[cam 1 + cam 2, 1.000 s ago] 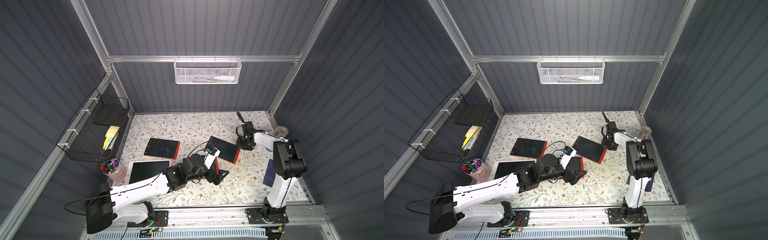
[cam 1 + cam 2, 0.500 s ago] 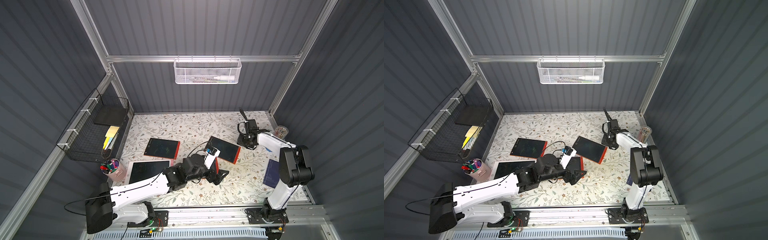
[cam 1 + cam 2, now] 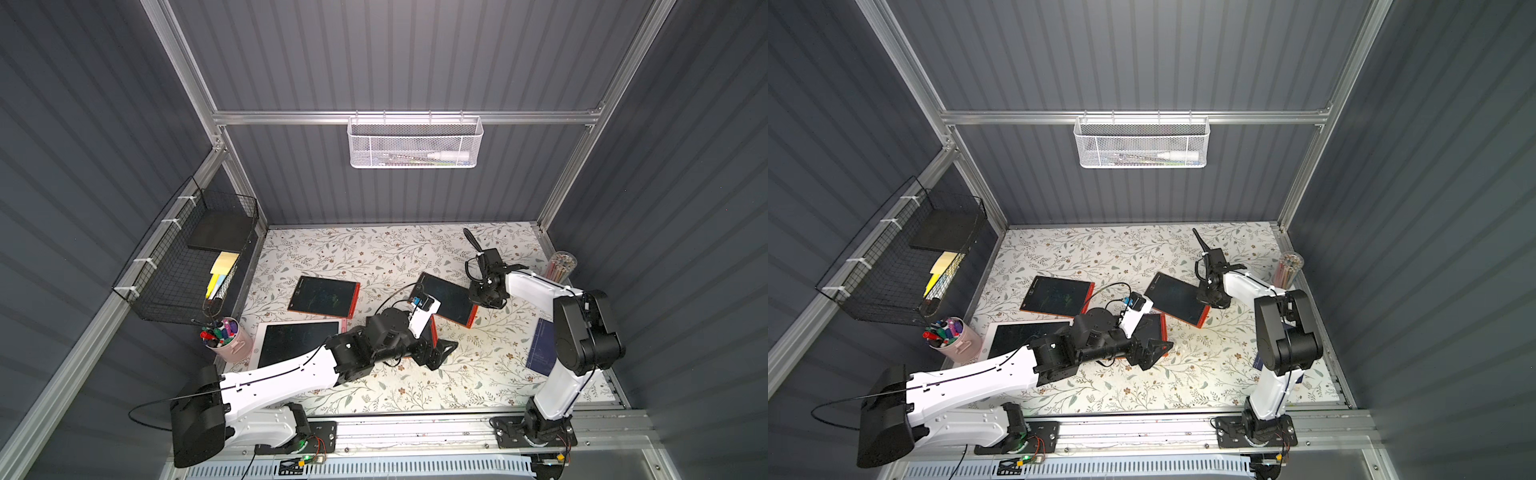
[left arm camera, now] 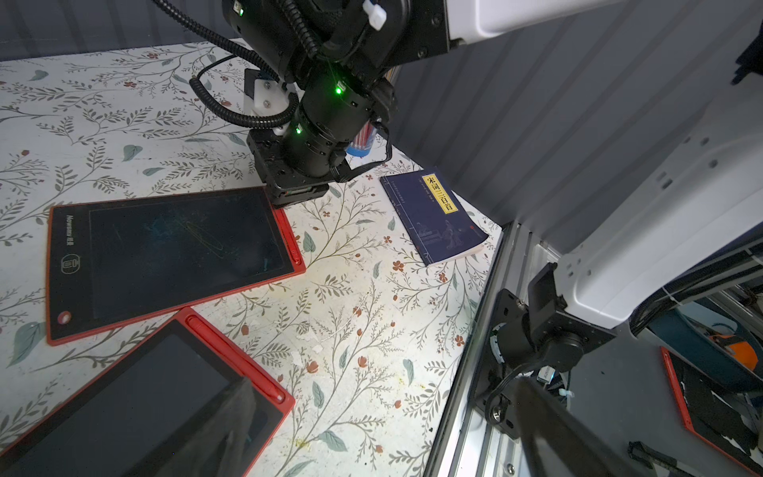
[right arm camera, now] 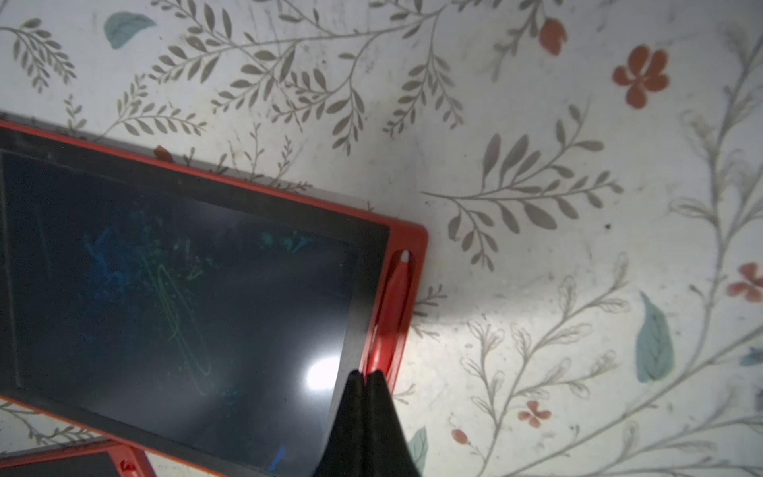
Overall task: Place the stylus back onto the writing tablet
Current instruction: Place the stylus on the writing tablet.
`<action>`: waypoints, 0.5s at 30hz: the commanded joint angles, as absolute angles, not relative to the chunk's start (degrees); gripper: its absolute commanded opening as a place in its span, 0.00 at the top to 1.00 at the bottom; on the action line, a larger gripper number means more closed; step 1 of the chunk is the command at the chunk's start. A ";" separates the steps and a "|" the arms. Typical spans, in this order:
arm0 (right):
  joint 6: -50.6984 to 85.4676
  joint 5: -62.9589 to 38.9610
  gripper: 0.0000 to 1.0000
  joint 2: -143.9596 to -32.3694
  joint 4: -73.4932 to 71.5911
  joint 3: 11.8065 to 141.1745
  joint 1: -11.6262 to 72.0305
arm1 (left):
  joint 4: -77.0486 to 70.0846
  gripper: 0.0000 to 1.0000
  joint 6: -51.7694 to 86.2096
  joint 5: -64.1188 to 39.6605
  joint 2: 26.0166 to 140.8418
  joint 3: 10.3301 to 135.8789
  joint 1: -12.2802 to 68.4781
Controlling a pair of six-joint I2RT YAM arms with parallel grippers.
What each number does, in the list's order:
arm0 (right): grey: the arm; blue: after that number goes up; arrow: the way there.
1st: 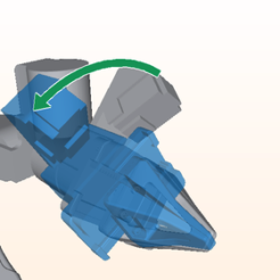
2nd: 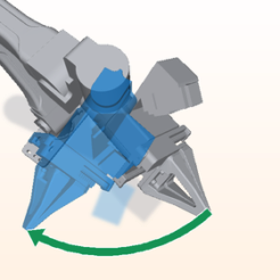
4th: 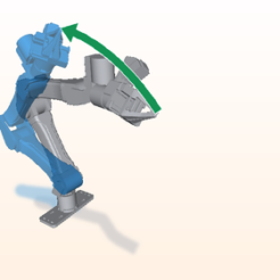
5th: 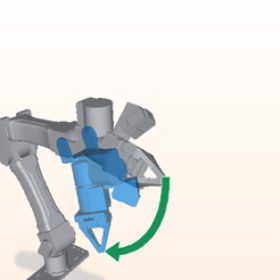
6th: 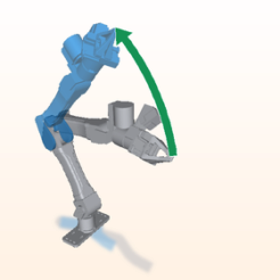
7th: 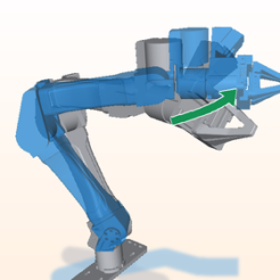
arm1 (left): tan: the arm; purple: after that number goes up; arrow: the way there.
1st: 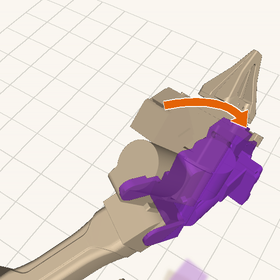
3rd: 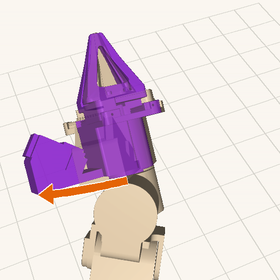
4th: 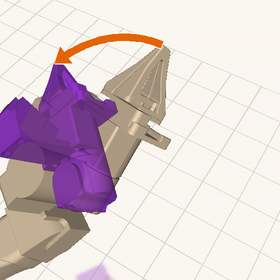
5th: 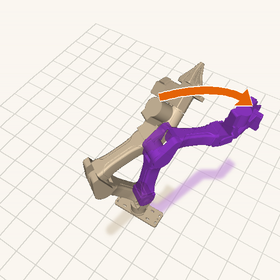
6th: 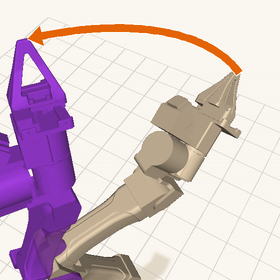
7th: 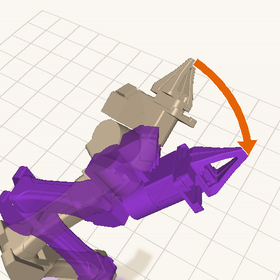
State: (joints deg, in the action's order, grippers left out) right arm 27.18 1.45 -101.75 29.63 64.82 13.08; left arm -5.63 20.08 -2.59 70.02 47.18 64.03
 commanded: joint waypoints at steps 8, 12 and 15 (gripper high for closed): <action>27.46 2.41 1.00 -104.65 31.06 65.11 14.23 | -5.63 0.01 19.51 -2.63 70.18 48.26 63.72; 27.30 2.49 1.00 -105.58 31.18 65.65 14.58 | -5.72 0.01 19.60 -2.44 70.14 47.98 63.72; 27.24 2.84 1.00 -106.37 31.43 65.90 14.83 | -5.72 0.01 19.82 -2.40 70.00 47.79 63.72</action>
State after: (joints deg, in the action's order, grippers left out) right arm 27.16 2.07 -104.53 30.11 64.97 14.33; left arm -5.65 20.08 -2.59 70.02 47.18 64.03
